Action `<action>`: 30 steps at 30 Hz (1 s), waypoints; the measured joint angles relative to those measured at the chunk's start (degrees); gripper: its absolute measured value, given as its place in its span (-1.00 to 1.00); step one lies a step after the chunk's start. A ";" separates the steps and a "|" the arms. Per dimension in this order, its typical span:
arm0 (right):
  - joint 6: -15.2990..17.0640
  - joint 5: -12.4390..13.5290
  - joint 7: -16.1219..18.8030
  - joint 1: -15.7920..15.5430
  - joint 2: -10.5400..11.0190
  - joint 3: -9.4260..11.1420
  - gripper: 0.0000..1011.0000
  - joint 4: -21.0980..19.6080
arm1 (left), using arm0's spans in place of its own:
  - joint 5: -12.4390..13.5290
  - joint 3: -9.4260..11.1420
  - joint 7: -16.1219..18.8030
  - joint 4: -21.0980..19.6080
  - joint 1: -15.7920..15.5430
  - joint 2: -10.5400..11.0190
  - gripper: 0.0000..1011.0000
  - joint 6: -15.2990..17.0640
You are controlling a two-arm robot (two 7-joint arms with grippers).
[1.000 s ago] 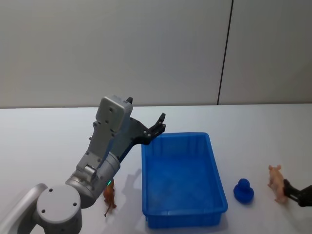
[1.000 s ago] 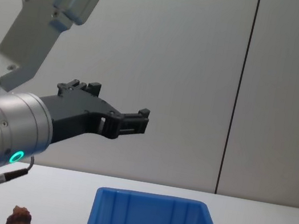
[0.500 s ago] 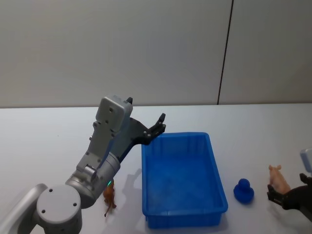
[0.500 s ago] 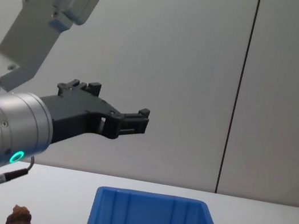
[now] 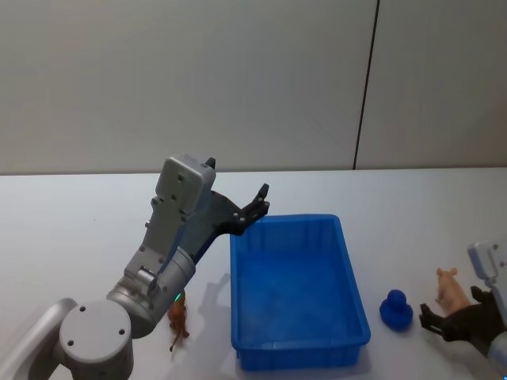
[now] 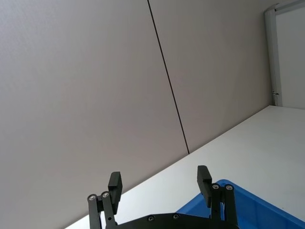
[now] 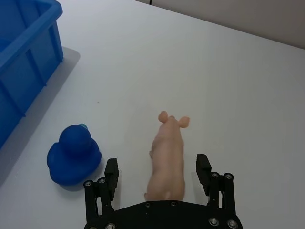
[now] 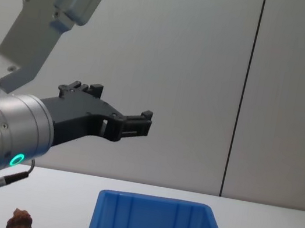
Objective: Pick up the two dolls from the table and place them into the box.
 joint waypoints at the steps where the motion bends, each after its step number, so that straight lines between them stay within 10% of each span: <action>1: 0.01 -0.08 0.11 0.19 -0.14 -0.06 0.98 0.26 | 0.00 0.00 0.00 0.00 0.00 0.00 0.98 0.00; 22: 0.02 -1.15 1.54 2.64 -1.87 -0.74 0.02 3.35 | 0.00 0.00 0.00 0.00 0.00 0.00 0.98 0.00; 30: -0.08 -1.30 1.65 2.80 -1.99 -0.78 -0.05 3.55 | 0.00 0.00 0.00 0.00 0.00 0.00 0.98 0.00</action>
